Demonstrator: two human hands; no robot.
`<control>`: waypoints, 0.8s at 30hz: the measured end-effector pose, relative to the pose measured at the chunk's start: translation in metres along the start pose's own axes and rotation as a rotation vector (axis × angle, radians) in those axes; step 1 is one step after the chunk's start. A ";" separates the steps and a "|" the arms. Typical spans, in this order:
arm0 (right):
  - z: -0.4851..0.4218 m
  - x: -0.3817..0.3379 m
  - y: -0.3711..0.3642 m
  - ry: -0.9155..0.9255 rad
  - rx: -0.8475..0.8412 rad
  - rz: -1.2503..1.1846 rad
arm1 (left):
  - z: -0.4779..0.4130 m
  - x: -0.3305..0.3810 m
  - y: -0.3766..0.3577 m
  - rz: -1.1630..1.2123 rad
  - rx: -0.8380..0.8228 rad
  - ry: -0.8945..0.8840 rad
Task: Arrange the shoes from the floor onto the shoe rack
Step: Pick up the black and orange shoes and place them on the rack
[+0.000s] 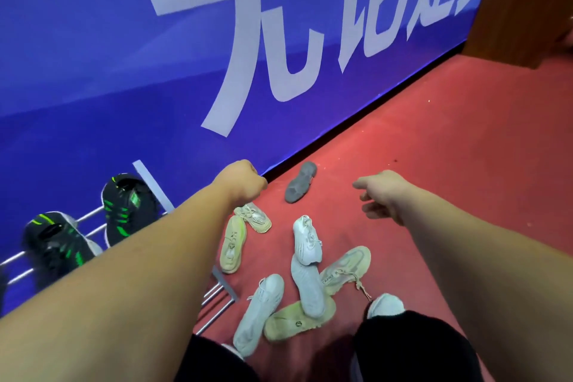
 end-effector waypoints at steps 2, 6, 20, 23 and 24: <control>-0.034 0.017 -0.011 -0.032 0.000 -0.012 | -0.039 -0.003 -0.030 0.019 -0.028 0.030; -0.120 0.061 -0.041 -0.105 -0.006 -0.010 | -0.132 -0.006 -0.103 0.011 -0.101 0.078; -0.361 0.233 -0.167 -0.276 -0.012 -0.020 | -0.367 -0.056 -0.331 -0.100 -0.232 0.221; -0.382 0.255 -0.175 -0.295 -0.021 -0.020 | -0.394 -0.064 -0.350 -0.049 -0.244 0.295; -0.391 0.260 -0.177 -0.289 -0.024 -0.010 | -0.405 -0.065 -0.356 -0.028 -0.253 0.308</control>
Point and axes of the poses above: each hand's wrist, its own z-axis away from the middle knuckle, its own y-axis out of the back of the hand, x = y × z, the point moved 6 cm from there along -z, towards the middle knuckle, and after that the axes turned 11 degrees about y, right-handed, at the moved point
